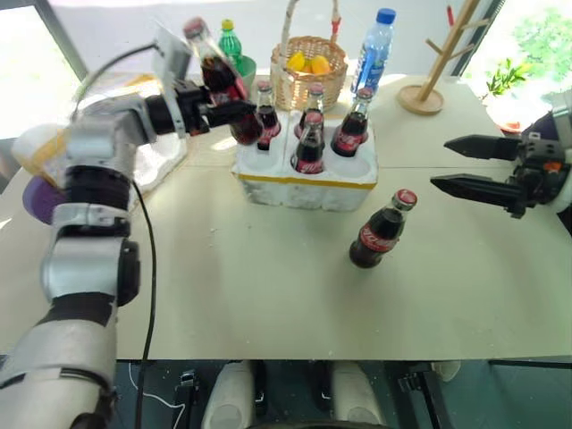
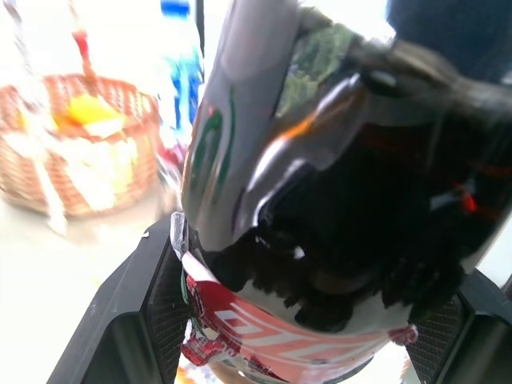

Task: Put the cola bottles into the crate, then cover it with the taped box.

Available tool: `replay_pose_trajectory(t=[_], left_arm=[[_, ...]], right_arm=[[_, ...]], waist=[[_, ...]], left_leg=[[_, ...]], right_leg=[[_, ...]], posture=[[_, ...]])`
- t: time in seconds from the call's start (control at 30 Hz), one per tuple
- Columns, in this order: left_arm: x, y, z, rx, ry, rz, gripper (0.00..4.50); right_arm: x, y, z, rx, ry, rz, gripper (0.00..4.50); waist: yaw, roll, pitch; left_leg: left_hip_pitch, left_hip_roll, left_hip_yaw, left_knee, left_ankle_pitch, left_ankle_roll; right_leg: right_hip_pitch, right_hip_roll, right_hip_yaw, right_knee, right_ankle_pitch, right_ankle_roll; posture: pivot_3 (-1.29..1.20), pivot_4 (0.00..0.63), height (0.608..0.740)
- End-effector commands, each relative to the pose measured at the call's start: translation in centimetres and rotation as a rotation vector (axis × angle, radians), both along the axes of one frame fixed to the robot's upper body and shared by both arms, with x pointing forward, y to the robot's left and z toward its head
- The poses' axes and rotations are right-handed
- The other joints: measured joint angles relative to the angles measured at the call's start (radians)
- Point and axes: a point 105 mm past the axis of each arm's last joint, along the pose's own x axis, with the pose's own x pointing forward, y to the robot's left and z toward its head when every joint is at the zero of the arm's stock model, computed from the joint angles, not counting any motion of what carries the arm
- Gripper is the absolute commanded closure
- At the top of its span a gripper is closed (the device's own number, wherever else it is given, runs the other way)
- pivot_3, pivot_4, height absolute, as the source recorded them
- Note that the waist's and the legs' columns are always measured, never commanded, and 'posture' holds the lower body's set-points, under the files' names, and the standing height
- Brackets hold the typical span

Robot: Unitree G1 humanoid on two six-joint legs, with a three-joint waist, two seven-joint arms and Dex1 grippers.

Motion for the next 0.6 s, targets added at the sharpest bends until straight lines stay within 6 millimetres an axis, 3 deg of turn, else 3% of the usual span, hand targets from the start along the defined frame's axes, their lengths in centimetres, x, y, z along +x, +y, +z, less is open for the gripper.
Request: replay_pose_trajectory(t=[0.03, 0.3, 0.33, 0.4, 0.5, 0.6], left_arm=[[-0.4, -1.1, 1.3, 0.056, -0.092, -0.072, 1.68], [0.2, -1.2, -4.3, 0.299, -0.061, -0.07, 1.68], [0.3, -1.3, -4.5, 0.303, -0.057, -0.066, 0.65], [0.3, -1.5, -4.8, 0.305, -0.053, -0.066, 0.08], [0.3, -1.6, -4.7, 0.293, -0.055, -0.07, 0.08], [0.0, -0.9, -2.4, 0.217, -0.087, -0.079, 0.08]], right_arm=[[-0.6, 0.1, 1.0, 0.008, -0.061, 0.002, 0.0], [-0.5, -0.1, 0.6, 0.011, -0.055, -0.024, 0.0], [-0.5, -0.1, 0.6, 0.01, -0.057, -0.027, 0.0], [-0.3, -0.2, 0.7, 0.007, -0.064, -0.037, 0.0], [0.0, -0.4, 0.9, 0.01, -0.075, -0.055, 0.0], [0.2, -1.4, 1.6, -0.005, -0.098, -0.096, 0.0]], waist=[[0.0, 0.0, 0.0], [-0.001, 0.0, 0.0], [-0.001, 0.0, 0.0], [0.0, 0.0, 0.0], [0.001, 0.0, 0.0], [0.0, 0.0, 0.0]], left_leg=[[-0.001, 0.0, 0.0, 0.0, 0.0, 0.0], [-0.003, 0.0, -0.001, 0.001, 0.0, 0.0], [-0.003, 0.0, -0.001, 0.001, 0.0, 0.0], [-0.003, 0.0, -0.001, 0.001, 0.0, 0.0], [-0.002, 0.001, -0.001, 0.001, 0.0, 0.001], [-0.002, 0.001, -0.001, 0.001, 0.0, 0.001]], right_leg=[[-0.001, 0.0, 0.0, 0.0, 0.0, 0.0], [-0.003, -0.001, 0.001, 0.0, 0.0, 0.0], [-0.003, -0.001, 0.001, 0.0, 0.0, 0.0], [-0.003, -0.001, 0.001, 0.001, 0.0, 0.0], [-0.003, -0.001, 0.001, 0.001, 0.0, 0.0], [-0.003, -0.001, 0.001, 0.001, 0.0, 0.0]], posture=[[0.0, 0.15, 0.74], [0.0, 0.15, 0.74], [0.0, 0.15, 0.74], [0.0, 0.15, 0.74], [0.0, 0.15, 0.74], [0.0, 0.15, 0.74]])
